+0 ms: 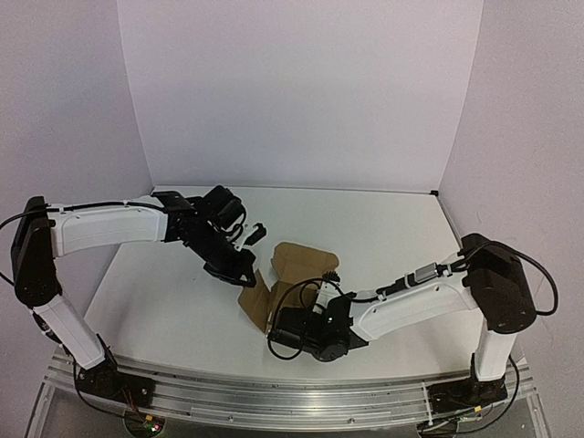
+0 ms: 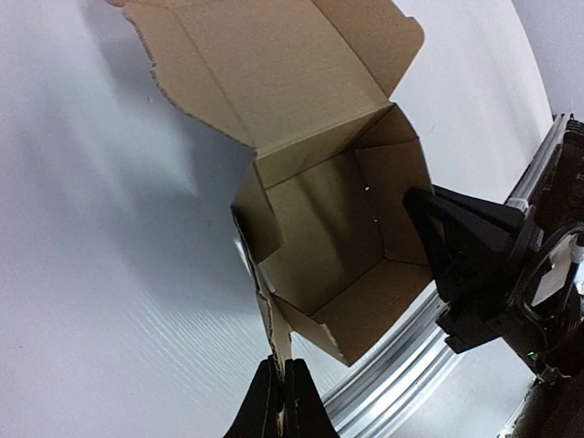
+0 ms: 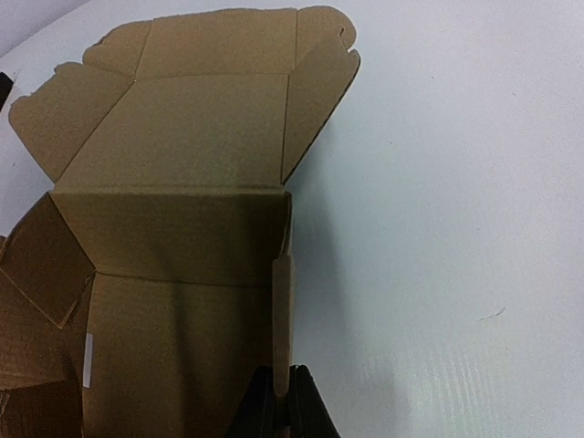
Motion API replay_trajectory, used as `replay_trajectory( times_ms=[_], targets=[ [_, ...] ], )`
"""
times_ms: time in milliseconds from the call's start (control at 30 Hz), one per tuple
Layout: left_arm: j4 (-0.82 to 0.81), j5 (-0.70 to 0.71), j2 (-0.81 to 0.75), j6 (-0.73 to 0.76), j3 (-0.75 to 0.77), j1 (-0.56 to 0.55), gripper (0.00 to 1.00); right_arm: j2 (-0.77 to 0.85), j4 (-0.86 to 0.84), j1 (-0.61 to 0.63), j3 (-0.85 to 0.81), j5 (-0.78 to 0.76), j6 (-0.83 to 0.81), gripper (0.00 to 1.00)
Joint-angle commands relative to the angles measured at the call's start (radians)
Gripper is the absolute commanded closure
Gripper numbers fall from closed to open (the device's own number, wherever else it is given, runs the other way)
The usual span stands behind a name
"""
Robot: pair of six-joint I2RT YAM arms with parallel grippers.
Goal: Fold the paper box
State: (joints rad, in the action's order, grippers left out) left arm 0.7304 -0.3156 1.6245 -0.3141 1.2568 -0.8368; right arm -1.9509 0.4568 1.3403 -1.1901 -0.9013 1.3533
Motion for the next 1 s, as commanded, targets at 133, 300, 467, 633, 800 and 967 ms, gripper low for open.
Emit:
replay_trajectory(
  times_ms=[133,300,467,633,800,967],
  targets=[
    [0.018,-0.149,0.048,-0.020,0.083,-0.035,1.00,-0.040,-0.020,0.003,-0.092,-0.016,-0.062,0.86],
    [-0.007,-0.172,0.102,-0.036,0.095,-0.071,1.00,-0.023,-0.020,0.003,-0.098,-0.019,-0.034,0.81],
    [-0.018,-0.161,0.147,-0.027,0.097,-0.079,1.00,-0.009,-0.024,0.002,-0.085,-0.018,0.010,0.76],
    [-0.022,-0.177,0.169,-0.017,0.122,-0.091,0.89,-0.002,-0.039,0.000,-0.041,0.000,0.091,0.74],
    [-0.018,-0.198,0.154,-0.013,0.104,-0.090,0.69,0.016,-0.055,-0.005,0.016,0.011,0.156,0.74],
    [-0.024,-0.203,0.128,-0.008,0.070,-0.088,0.58,0.039,-0.065,-0.006,0.068,0.009,0.212,0.74]
  ],
)
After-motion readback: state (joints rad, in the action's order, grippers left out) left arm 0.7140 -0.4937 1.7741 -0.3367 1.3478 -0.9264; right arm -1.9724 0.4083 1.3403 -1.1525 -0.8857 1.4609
